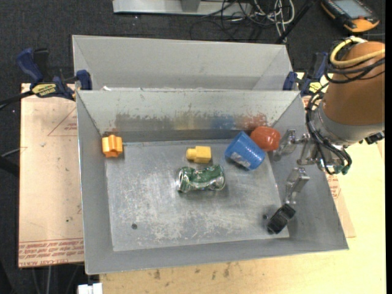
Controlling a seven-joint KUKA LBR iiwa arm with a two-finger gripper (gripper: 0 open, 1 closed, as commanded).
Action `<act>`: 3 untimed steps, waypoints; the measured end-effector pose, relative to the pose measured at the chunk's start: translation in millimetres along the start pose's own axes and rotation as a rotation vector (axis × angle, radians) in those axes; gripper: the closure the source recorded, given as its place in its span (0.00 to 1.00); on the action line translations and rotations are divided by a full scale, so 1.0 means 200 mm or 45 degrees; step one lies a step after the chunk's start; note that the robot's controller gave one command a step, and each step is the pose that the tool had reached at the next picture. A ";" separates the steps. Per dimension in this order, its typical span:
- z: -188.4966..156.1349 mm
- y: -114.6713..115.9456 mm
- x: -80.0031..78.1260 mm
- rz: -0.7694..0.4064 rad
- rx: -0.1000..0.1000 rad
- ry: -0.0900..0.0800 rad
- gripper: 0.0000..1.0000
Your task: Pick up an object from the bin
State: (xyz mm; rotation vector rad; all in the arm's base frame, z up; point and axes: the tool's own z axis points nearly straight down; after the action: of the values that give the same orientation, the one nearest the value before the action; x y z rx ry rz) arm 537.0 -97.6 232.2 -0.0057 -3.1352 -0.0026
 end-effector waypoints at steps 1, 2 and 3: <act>-0.02 0.00 -0.01 -0.004 0.002 -0.010 0.00; 0.24 -0.04 0.01 -0.038 0.003 -0.018 0.00; 0.41 -0.18 0.12 -0.205 0.000 -0.007 0.00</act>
Offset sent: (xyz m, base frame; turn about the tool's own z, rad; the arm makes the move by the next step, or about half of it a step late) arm -0.0112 -0.0218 -0.1220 -0.0673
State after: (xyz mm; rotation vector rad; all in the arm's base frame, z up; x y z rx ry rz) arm 512.1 -133.7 150.8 0.2474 -3.1310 -0.0033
